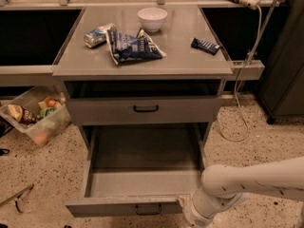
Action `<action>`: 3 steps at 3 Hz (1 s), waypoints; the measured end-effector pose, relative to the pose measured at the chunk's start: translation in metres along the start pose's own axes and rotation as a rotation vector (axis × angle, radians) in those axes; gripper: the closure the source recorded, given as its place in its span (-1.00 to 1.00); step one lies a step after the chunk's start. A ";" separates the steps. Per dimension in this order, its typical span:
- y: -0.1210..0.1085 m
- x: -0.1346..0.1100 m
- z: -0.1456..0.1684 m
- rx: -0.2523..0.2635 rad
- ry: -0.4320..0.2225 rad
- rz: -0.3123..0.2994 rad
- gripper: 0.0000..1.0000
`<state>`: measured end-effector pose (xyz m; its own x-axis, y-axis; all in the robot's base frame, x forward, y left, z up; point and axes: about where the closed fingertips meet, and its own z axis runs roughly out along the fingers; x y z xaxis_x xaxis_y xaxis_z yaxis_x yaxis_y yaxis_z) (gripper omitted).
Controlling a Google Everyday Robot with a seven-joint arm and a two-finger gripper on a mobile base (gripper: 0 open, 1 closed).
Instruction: Open middle drawer
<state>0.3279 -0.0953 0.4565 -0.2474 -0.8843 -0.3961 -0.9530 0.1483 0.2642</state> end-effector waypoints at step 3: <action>-0.024 -0.039 -0.007 0.061 -0.004 -0.116 -1.00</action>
Offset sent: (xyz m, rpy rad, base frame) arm 0.0413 0.0315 0.0420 0.0171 -0.1679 0.0753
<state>0.3616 -0.0675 0.4716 -0.1357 -0.8953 -0.4242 -0.9841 0.0721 0.1626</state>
